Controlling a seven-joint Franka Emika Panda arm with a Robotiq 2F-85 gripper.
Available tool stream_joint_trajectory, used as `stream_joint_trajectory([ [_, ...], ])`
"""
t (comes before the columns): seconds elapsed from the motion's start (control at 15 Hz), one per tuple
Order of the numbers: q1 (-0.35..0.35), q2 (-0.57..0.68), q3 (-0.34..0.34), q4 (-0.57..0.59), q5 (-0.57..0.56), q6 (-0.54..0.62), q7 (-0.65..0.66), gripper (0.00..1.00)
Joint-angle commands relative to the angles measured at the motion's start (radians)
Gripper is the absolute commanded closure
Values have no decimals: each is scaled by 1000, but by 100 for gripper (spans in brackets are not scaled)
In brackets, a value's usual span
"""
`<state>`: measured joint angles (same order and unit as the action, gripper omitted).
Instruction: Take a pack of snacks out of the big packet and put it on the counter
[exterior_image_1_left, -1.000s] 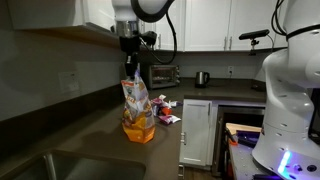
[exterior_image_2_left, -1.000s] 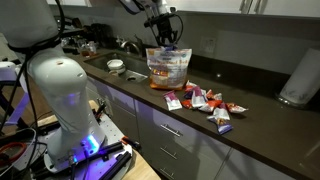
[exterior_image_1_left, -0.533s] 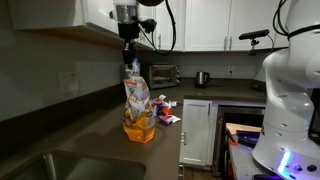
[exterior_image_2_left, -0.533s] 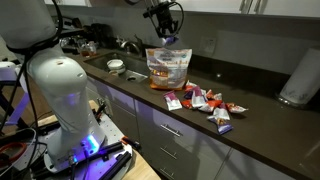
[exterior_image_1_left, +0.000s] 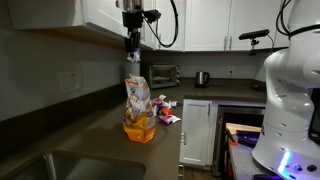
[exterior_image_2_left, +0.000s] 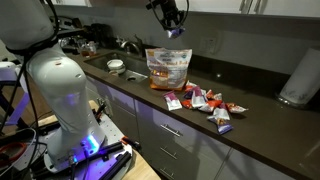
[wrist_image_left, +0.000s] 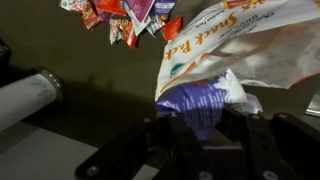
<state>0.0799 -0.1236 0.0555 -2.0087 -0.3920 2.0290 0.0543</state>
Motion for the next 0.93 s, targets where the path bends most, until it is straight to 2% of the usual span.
stream_joint_trajectory([
  [0.0,-43,9,-24,-10,32,-8,11,92],
  [0.47,-118,18,-104,-103,71,30,14,92],
  [0.87,-151,51,-154,-221,158,246,-21,92],
])
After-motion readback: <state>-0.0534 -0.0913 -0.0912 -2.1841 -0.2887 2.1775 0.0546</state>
